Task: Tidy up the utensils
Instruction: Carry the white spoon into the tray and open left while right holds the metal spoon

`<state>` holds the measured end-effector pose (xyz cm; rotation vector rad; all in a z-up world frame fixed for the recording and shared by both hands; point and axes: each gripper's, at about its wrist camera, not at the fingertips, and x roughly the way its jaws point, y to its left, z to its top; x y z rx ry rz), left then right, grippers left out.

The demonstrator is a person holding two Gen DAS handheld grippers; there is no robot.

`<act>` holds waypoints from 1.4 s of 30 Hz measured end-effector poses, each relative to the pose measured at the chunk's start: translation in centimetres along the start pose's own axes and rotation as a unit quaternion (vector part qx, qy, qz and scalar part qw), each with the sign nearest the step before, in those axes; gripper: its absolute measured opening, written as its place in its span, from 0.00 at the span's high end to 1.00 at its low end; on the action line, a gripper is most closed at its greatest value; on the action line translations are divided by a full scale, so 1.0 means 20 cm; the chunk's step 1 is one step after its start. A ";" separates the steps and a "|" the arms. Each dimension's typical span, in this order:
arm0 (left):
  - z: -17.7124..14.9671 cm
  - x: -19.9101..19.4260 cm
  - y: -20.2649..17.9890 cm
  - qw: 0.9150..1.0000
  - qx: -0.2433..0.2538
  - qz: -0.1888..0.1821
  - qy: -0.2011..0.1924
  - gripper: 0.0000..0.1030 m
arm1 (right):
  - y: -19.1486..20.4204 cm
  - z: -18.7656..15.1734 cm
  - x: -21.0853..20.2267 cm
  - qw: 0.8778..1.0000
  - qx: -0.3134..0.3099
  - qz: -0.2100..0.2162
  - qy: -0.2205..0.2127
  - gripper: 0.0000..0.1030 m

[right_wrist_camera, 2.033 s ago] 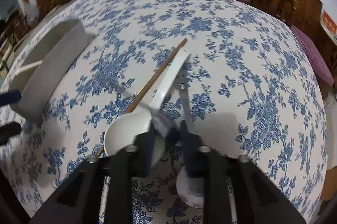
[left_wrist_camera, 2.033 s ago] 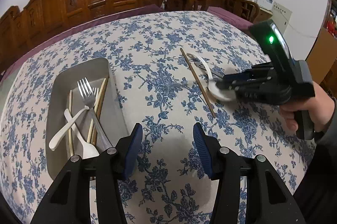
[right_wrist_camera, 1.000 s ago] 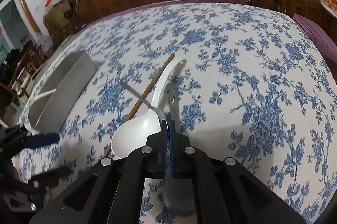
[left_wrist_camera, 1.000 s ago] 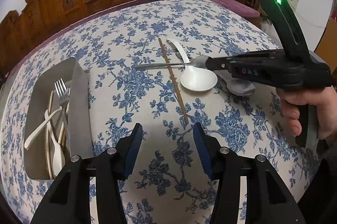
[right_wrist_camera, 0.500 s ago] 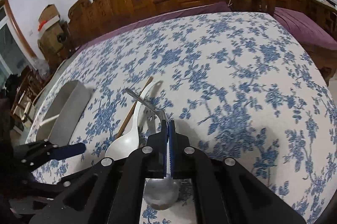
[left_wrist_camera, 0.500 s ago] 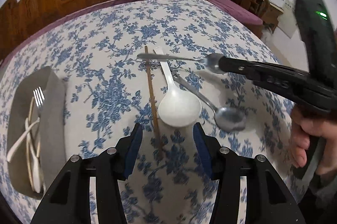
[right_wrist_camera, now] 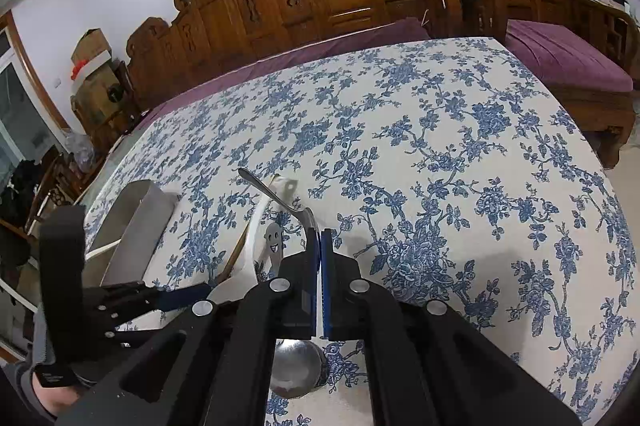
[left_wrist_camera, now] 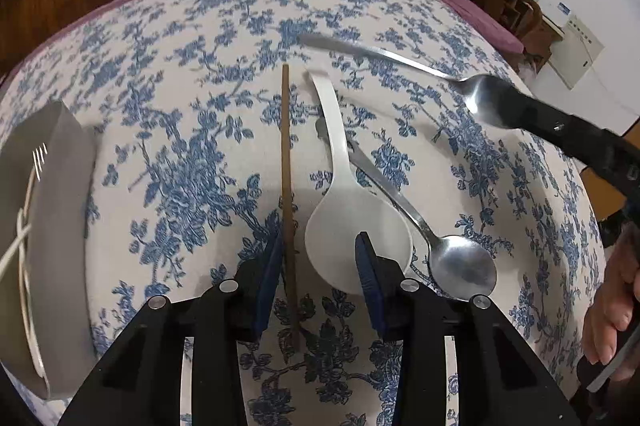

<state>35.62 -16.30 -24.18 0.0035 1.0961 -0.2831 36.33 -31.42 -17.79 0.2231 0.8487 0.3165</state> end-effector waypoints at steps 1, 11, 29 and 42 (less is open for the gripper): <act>0.00 0.00 0.00 1.000 -0.003 0.000 -0.001 0.65 | 0.00 0.00 0.00 1.000 0.001 0.000 0.000 0.98; -0.01 -0.06 -0.03 1.000 -0.008 0.023 -0.015 0.96 | 0.00 0.00 -0.03 1.000 0.001 -0.002 -0.003 0.98; -0.03 -0.37 0.19 0.996 -0.007 0.074 -0.048 0.98 | 0.16 -0.01 -0.21 0.998 0.000 0.005 -0.064 0.98; -0.08 -0.62 0.49 0.992 -0.030 0.103 -0.071 0.98 | 0.30 -0.07 -0.18 0.998 -0.033 -0.006 -0.052 0.98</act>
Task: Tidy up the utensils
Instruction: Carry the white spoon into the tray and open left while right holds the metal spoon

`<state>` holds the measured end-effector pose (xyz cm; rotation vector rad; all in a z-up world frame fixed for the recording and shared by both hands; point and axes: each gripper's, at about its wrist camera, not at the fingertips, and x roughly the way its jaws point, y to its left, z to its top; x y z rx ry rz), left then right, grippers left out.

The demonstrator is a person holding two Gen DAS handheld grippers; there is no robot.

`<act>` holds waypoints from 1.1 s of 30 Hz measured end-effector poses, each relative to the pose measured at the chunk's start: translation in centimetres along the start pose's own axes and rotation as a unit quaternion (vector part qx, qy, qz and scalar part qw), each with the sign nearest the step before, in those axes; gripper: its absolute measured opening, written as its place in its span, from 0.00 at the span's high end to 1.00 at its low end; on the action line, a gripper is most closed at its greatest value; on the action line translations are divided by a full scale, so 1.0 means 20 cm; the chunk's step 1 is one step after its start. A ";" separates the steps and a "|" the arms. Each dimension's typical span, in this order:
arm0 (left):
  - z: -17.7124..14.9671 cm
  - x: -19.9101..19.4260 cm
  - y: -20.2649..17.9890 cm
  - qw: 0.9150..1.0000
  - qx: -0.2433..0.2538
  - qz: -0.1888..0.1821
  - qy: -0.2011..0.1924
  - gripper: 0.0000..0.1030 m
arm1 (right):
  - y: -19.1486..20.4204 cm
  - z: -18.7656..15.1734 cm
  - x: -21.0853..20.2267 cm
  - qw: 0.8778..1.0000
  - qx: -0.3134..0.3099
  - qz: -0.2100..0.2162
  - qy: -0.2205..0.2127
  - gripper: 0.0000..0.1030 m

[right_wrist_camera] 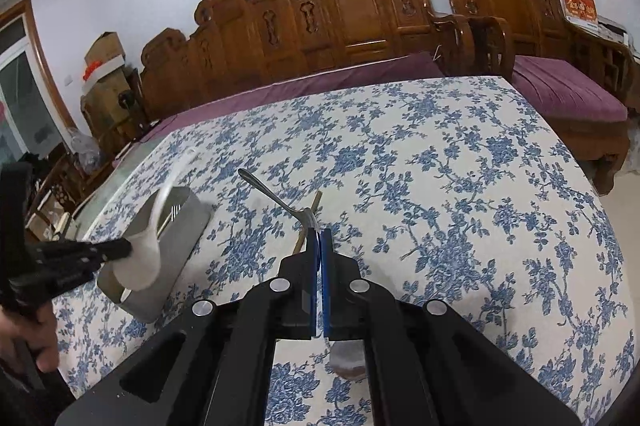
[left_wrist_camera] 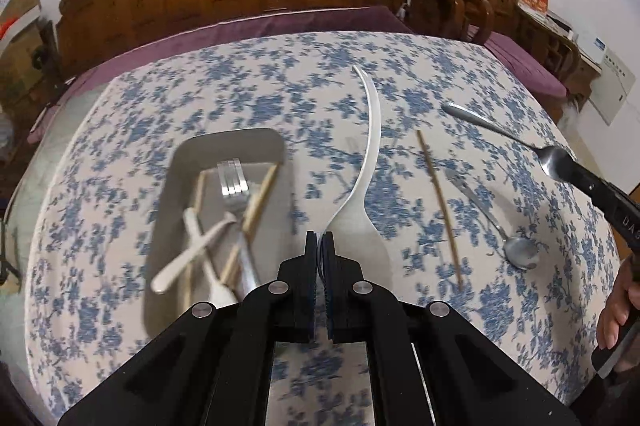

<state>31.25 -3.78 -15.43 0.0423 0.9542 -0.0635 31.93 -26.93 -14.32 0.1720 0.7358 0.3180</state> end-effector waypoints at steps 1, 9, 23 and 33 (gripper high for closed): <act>0.00 -0.01 0.03 1.000 -0.002 0.002 -0.001 0.98 | 0.01 -0.01 0.00 1.000 -0.003 -0.001 0.001 0.98; -0.05 -0.01 0.21 1.000 -0.015 0.017 0.006 0.98 | 0.18 -0.02 0.02 1.000 -0.030 0.002 0.005 0.98; -0.12 0.11 0.48 0.999 -0.048 0.011 0.021 0.96 | 0.56 -0.02 0.18 0.998 -0.065 -0.002 0.016 0.98; -0.15 0.02 0.60 0.999 -0.039 0.011 -0.016 0.76 | 0.87 -0.03 0.30 0.992 -0.122 -0.016 0.017 0.98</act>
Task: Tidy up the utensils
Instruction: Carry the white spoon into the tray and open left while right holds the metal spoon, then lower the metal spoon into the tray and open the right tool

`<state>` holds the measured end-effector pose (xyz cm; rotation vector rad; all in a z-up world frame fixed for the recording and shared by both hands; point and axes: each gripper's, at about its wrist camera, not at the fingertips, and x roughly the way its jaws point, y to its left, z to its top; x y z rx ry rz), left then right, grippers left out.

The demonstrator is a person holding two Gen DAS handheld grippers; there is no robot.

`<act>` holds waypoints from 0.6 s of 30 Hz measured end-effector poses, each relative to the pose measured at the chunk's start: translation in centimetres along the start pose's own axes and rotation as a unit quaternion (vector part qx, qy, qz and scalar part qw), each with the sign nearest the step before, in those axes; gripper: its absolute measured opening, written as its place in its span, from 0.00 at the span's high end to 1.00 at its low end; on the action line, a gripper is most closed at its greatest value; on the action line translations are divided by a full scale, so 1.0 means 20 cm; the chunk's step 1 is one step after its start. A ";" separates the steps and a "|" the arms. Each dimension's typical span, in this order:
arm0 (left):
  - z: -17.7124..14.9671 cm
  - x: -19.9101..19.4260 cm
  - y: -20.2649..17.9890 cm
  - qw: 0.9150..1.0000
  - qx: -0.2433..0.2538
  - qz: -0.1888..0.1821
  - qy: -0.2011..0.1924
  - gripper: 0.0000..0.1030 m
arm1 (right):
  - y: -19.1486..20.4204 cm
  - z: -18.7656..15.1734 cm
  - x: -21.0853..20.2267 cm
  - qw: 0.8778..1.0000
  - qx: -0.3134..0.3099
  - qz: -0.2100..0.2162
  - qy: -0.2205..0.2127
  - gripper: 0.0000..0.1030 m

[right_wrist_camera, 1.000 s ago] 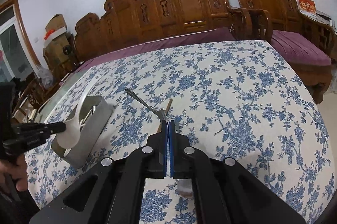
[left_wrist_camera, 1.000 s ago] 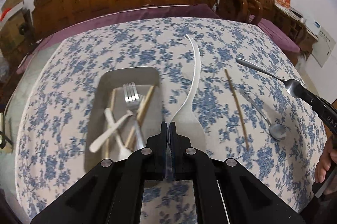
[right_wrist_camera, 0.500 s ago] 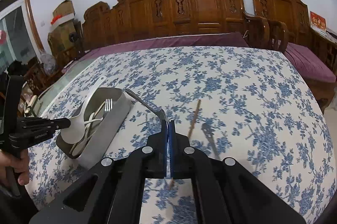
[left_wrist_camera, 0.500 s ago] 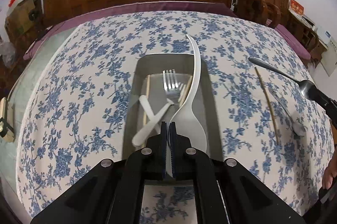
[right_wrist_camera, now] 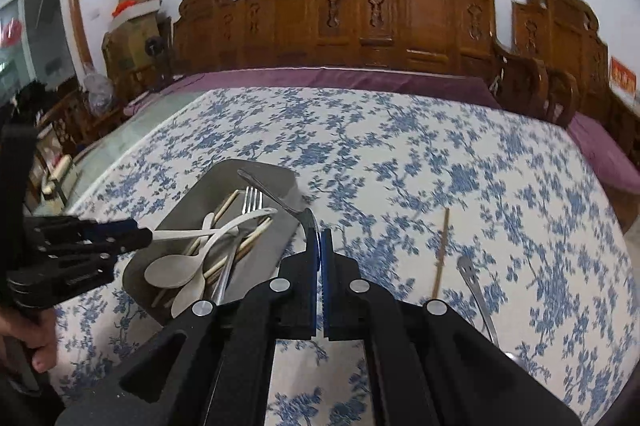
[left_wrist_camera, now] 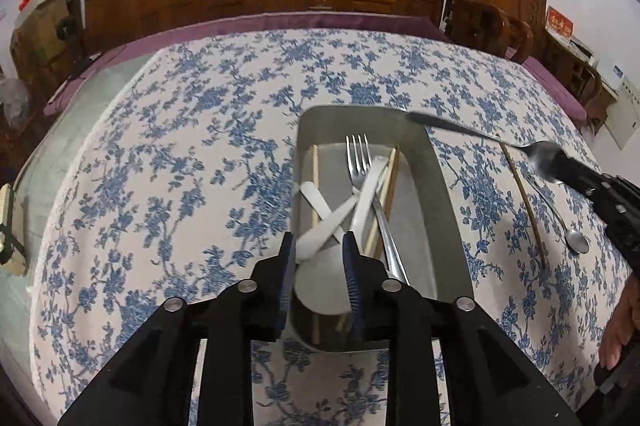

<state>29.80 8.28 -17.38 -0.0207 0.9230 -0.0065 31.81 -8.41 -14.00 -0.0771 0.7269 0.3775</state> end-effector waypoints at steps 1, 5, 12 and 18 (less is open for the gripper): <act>0.00 -0.01 0.01 1.000 0.000 0.001 -0.003 0.75 | 0.03 0.00 0.01 1.000 -0.007 -0.003 0.001 0.98; 0.01 -0.04 0.09 1.000 -0.004 0.008 -0.021 0.73 | 0.13 0.01 0.08 0.999 -0.037 -0.016 0.010 0.98; 0.03 -0.05 0.25 0.999 -0.020 0.014 -0.024 0.73 | 0.23 0.01 0.18 0.997 -0.062 -0.030 0.029 0.98; 0.02 -0.01 0.29 1.000 -0.024 0.009 -0.013 0.73 | 0.29 0.01 0.24 0.995 -0.079 -0.052 0.037 0.98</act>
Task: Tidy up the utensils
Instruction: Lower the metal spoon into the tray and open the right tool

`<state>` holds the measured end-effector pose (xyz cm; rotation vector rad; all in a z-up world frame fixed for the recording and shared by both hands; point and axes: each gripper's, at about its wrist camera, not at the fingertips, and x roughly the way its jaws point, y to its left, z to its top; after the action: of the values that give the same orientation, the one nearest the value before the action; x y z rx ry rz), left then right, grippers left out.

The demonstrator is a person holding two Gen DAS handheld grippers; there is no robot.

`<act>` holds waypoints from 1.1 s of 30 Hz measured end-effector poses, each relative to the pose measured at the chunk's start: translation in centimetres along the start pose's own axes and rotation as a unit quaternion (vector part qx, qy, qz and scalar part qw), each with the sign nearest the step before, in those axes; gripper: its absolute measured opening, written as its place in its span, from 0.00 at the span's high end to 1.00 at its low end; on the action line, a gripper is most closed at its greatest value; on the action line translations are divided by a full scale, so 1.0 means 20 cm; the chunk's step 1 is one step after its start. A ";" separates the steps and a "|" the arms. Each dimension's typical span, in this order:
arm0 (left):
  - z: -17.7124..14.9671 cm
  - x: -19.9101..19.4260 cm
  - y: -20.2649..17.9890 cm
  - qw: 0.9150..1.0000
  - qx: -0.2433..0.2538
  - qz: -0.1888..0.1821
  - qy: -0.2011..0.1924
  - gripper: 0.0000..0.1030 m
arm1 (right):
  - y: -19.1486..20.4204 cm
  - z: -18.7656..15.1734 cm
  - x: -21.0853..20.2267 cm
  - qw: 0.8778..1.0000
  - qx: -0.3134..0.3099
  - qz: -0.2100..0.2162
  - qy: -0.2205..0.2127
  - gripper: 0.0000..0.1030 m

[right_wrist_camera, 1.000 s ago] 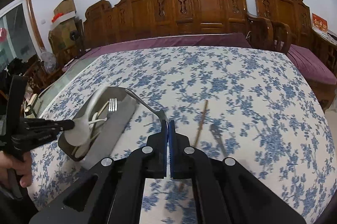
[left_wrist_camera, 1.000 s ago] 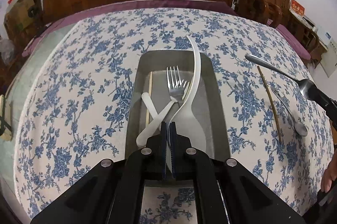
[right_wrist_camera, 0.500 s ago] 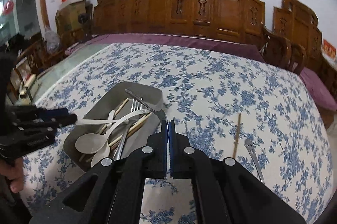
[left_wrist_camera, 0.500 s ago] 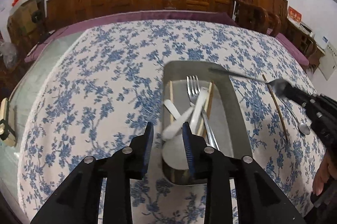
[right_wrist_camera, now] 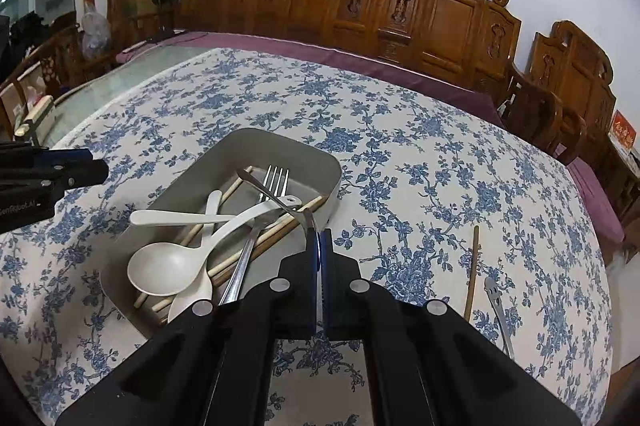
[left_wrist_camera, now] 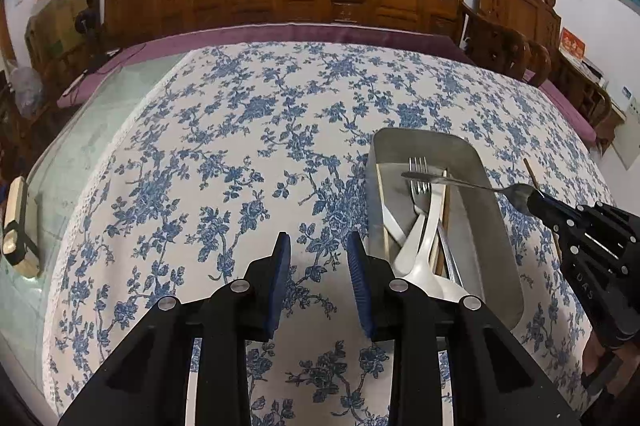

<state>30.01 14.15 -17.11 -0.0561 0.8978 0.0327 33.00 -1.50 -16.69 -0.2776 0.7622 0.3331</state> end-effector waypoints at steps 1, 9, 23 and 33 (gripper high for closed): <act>0.00 0.01 0.00 1.000 0.001 -0.001 0.001 0.73 | 0.01 0.00 0.01 1.000 -0.002 -0.007 0.002 0.98; -0.01 0.01 -0.02 1.000 0.004 -0.009 0.002 0.73 | 0.07 0.03 0.07 0.998 -0.028 -0.050 0.002 0.98; 0.00 -0.01 0.00 1.000 -0.005 -0.018 -0.004 0.73 | 0.20 0.01 0.09 0.999 -0.030 0.035 0.022 0.90; 0.01 -0.03 0.00 1.000 -0.006 -0.020 -0.007 0.73 | 0.16 -0.02 0.07 0.986 0.032 0.162 0.034 0.84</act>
<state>29.74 14.08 -16.61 -0.0853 0.8816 0.0018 32.37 1.51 -18.40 -0.1032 0.8857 0.6074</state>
